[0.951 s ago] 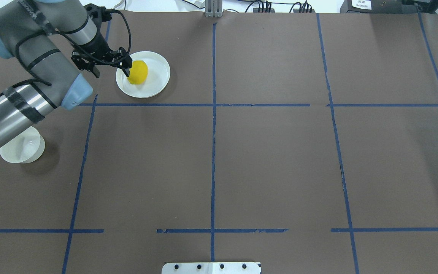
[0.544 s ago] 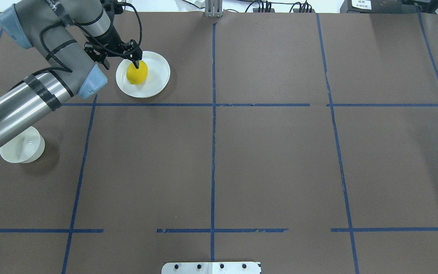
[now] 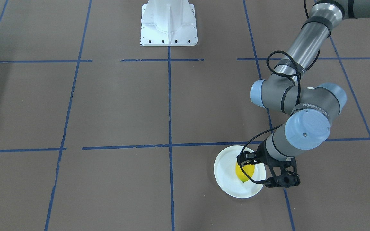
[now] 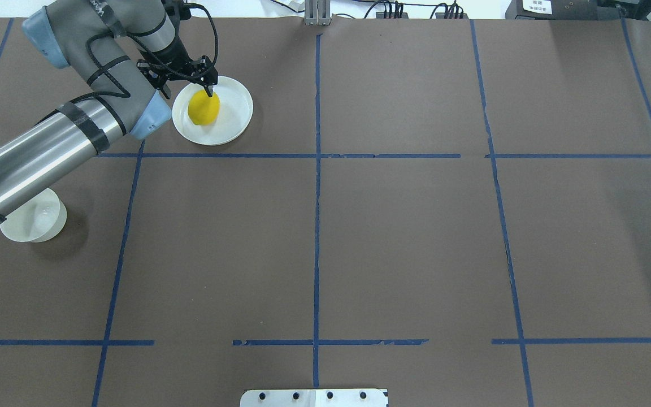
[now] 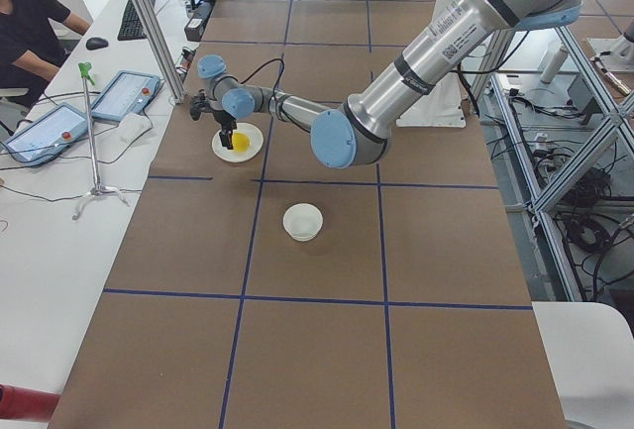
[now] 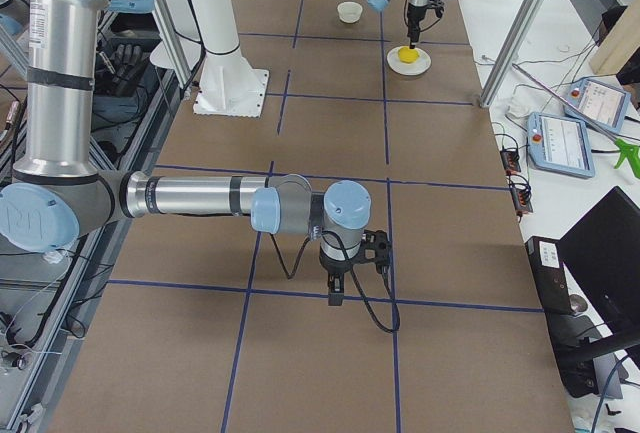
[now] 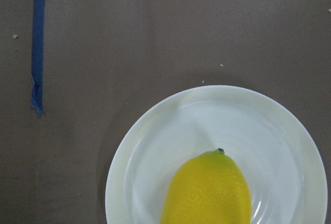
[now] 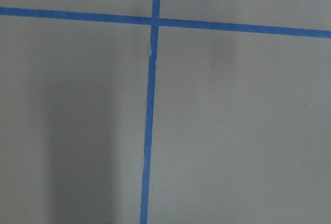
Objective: Move lemon from plate to bowl
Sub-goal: 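Lower the left gripper and close it around the lemon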
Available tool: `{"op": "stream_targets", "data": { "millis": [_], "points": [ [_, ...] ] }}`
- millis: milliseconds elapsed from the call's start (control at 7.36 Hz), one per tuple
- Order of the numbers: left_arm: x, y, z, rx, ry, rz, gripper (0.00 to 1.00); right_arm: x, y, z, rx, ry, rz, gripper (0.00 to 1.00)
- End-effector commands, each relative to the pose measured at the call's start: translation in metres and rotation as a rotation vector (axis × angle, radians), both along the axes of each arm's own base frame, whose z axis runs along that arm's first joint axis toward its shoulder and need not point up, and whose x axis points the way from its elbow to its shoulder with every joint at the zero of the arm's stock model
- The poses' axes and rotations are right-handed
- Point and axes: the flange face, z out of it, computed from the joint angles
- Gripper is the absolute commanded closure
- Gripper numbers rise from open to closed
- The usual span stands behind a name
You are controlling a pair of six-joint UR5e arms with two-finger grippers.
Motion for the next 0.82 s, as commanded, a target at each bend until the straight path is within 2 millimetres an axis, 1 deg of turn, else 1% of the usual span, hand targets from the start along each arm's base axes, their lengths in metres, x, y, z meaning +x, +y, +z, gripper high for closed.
{"op": "stream_targets", "data": {
  "millis": [0, 272, 544, 680],
  "points": [
    [0.009, -0.001, 0.002, -0.003, 0.000, 0.007, 0.00, 0.000, 0.000, 0.000, 0.000, 0.000, 0.000, 0.00],
    [0.025, 0.007, 0.002, -0.001, 0.001, 0.026, 0.00, 0.000, 0.000, 0.000, 0.000, 0.000, 0.000, 0.00],
    [0.037, 0.011, 0.016, 0.002, 0.014, 0.028, 0.00, 0.000, 0.000, 0.000, 0.000, 0.000, 0.000, 0.00],
    [0.038, 0.010, 0.020, -0.003, 0.011, 0.028, 0.00, 0.000, 0.000, 0.000, 0.000, 0.000, 0.000, 0.00]
  ]
}}
